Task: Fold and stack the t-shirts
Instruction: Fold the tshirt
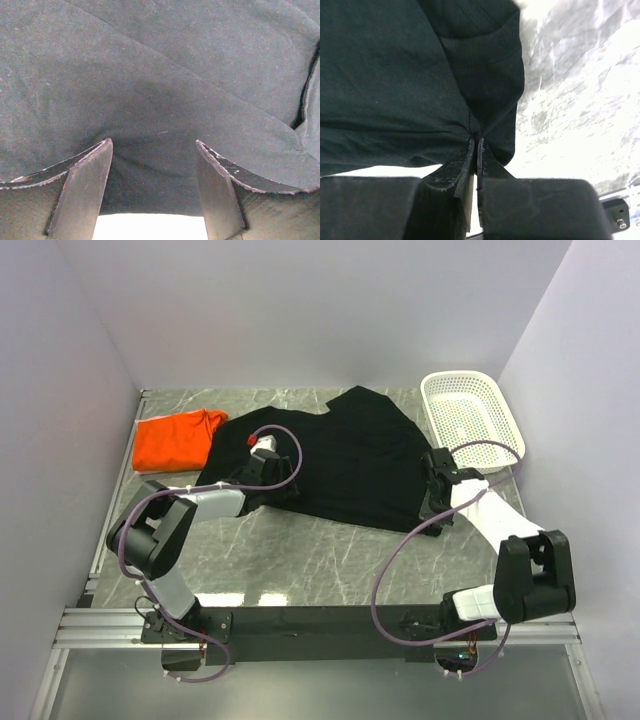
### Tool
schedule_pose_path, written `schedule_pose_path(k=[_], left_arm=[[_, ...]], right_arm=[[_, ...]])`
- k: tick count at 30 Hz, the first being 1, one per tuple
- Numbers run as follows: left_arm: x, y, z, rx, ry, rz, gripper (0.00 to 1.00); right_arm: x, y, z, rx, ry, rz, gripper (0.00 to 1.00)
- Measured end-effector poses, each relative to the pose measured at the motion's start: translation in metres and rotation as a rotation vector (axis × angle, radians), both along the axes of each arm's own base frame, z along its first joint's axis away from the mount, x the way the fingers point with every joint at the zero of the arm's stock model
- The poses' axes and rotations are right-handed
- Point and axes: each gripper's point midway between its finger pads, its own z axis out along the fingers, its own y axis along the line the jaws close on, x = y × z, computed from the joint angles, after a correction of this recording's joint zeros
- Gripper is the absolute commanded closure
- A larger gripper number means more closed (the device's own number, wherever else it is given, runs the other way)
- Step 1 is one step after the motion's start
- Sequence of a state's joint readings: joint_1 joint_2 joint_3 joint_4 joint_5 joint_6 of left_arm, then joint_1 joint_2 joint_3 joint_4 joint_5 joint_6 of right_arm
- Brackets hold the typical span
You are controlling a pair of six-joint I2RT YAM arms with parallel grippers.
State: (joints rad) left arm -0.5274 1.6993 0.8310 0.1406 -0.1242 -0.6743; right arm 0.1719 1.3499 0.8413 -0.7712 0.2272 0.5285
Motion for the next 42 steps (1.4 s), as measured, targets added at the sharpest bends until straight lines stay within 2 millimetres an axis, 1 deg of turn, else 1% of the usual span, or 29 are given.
schedule_pose_path(k=[4, 9, 10, 13, 15, 17, 18, 19, 20, 21, 22, 23, 28, 34, 42], left_arm=[[0.002, 0.001, 0.0, -0.013, -0.005, 0.001, 0.27], [0.003, 0.002, 0.0, -0.023, -0.006, 0.002, 0.27], [0.003, 0.002, 0.0, -0.023, -0.007, 0.002, 0.27], [0.003, 0.003, 0.001, -0.025, -0.007, 0.003, 0.27], [0.004, 0.004, 0.001, -0.027, -0.006, 0.003, 0.27], [0.004, 0.004, 0.001, -0.028, -0.006, 0.004, 0.27], [0.004, 0.004, 0.001, -0.028, -0.005, 0.004, 0.27], [0.004, 0.005, 0.001, -0.03, -0.006, 0.005, 0.27], [0.004, 0.005, 0.001, -0.031, -0.006, 0.005, 0.27], [0.004, 0.005, 0.001, -0.033, -0.006, 0.004, 0.27], [0.004, 0.005, 0.001, -0.034, -0.006, 0.005, 0.27], [0.004, 0.006, 0.001, -0.036, -0.006, 0.005, 0.27], [0.005, 0.01, 0.001, -0.041, -0.003, 0.011, 0.27], [0.007, 0.02, 0.001, -0.047, 0.001, 0.031, 0.27], [0.008, 0.024, 0.001, -0.054, 0.004, 0.037, 0.27]], right_arm=[[-0.004, 0.002, -0.007, 0.005, 0.043, 0.015, 0.83], [-0.006, 0.002, -0.011, 0.003, 0.061, 0.024, 0.77], [-0.006, 0.002, -0.012, 0.002, 0.066, 0.024, 0.73], [-0.007, 0.001, -0.014, 0.0, 0.078, 0.028, 0.67], [-0.007, 0.001, -0.015, 0.0, 0.082, 0.028, 0.66], [-0.008, 0.001, -0.016, -0.001, 0.086, 0.029, 0.68], [-0.008, 0.001, -0.016, -0.002, 0.088, 0.029, 0.71], [-0.009, 0.0, -0.017, -0.002, 0.092, 0.029, 0.77], [-0.01, 0.0, -0.018, -0.003, 0.094, 0.028, 0.82], [-0.01, 0.0, -0.018, -0.003, 0.095, 0.028, 0.92], [-0.011, 0.0, -0.018, -0.004, 0.096, 0.027, 0.97], [-0.011, 0.0, -0.019, -0.005, 0.098, 0.026, 1.0], [-0.011, 0.0, -0.019, -0.004, 0.098, 0.021, 1.0], [-0.011, -0.001, -0.019, -0.01, 0.097, 0.02, 1.0], [-0.012, -0.002, -0.019, -0.018, 0.112, 0.018, 1.0]])
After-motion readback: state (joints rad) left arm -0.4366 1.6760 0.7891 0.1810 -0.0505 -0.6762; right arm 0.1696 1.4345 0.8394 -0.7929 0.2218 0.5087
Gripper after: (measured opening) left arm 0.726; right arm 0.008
